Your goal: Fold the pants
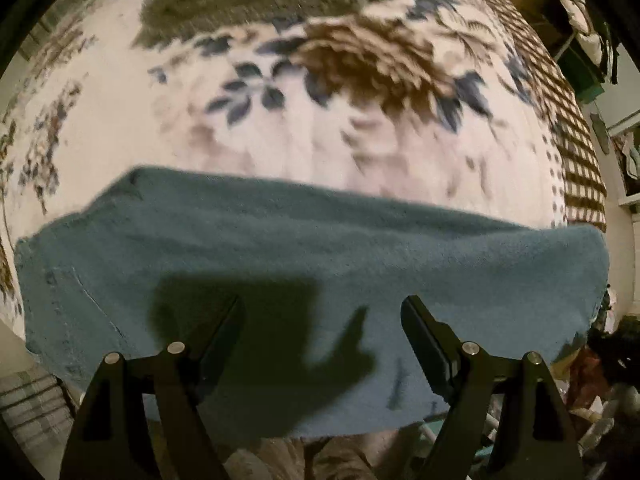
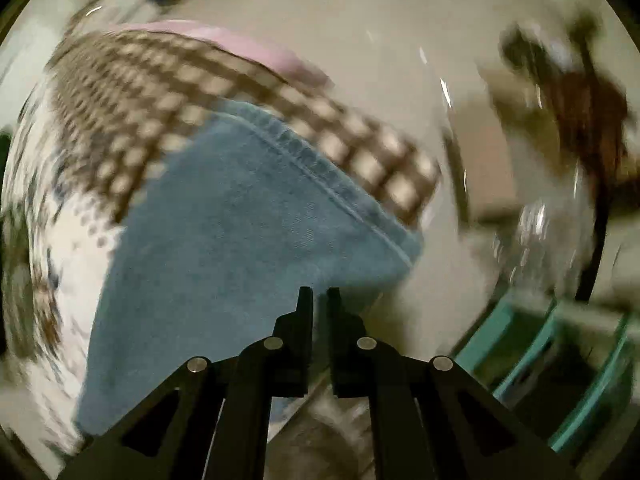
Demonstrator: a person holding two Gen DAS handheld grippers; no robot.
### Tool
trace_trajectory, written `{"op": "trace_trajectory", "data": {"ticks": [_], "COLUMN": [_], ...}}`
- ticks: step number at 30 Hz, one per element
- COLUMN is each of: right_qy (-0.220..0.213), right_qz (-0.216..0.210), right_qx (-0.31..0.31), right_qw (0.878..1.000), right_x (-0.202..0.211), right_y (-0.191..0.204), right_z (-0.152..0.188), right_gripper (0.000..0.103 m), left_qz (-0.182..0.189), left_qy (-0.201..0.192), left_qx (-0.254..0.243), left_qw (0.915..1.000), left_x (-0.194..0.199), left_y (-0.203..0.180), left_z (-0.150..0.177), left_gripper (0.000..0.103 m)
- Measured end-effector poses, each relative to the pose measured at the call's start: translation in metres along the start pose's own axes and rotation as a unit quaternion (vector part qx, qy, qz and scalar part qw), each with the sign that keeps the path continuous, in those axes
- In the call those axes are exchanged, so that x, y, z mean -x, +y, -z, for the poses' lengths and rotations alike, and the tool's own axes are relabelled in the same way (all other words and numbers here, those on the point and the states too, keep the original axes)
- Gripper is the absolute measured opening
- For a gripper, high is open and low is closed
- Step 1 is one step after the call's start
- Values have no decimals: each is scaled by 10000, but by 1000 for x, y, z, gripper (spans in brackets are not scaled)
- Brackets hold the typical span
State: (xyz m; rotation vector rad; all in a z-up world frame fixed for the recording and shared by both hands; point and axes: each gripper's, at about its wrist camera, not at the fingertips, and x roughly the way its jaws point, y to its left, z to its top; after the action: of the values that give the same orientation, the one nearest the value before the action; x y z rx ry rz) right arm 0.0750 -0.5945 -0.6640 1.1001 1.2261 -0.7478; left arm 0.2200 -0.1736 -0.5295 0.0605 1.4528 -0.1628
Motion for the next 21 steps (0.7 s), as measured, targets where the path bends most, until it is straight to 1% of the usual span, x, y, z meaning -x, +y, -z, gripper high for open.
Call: {"op": "trace_trajectory", "data": {"ticks": [2, 3, 5, 6, 8, 9, 10, 11, 12, 13, 14, 17, 18, 19, 21], "right_qy": [-1, -44, 39, 83, 155, 118, 15, -95, -194, -254, -326, -545, -576, -529, -388], "right_qz": [-404, -606, -843, -852, -667, -619, -597, -378, -177, -161, -127, -46, 40, 18, -71], "right_qx": [-266, -338, -357, -351, -320, -332, -301, -198, -106, -46, 43, 333, 430, 546, 590], "right_qw": [9988, 9976, 9958, 9957, 9971, 9975, 9978, 9990, 9996, 9995, 9994, 9979, 9974, 9971, 9975], "right_x": [1, 1, -7, -12, -29, -34, -36, -37, -37, -38, -35, -19, -14, -8, -7], "right_y": [-11, -12, -10, -6, 3, 9, 11, 15, 16, 16, 17, 18, 18, 11, 5], "right_z": [2, 3, 3, 2, 2, 0, 0, 1, 3, 4, 6, 18, 21, 23, 23], "right_gripper": [50, 52, 53, 53, 52, 52, 44, 21, 14, 13, 10, 7, 4, 4, 4], "left_qz": [14, -2, -10, -18, -53, -78, -86, -84, -88, -101, -102, -110, -110, -123, -124], "left_qy": [-3, -11, -3, 8, 8, 9, 9, 15, 17, 9, 0, 20, 26, 29, 66], "left_qx": [-60, -111, -157, -163, -182, -188, -190, -182, -178, -180, -194, -267, -295, -317, -318], "left_qw": [10000, 9999, 9999, 9999, 9998, 9998, 9998, 9998, 9998, 9998, 9998, 9996, 9995, 9994, 9994], "left_x": [0, 0, -1, -2, -2, -3, -3, -3, -2, -2, -1, -1, -1, -1, -2], "left_y": [-6, -10, -16, -18, -22, -23, -24, -25, -27, -28, -29, -32, -33, -34, -34], "left_z": [4, 7, 10, 11, 11, 11, 12, 12, 13, 13, 14, 17, 19, 21, 26], "left_gripper": [79, 79, 79, 79, 79, 79, 79, 79, 79, 79, 79, 79, 79, 79, 79]}}
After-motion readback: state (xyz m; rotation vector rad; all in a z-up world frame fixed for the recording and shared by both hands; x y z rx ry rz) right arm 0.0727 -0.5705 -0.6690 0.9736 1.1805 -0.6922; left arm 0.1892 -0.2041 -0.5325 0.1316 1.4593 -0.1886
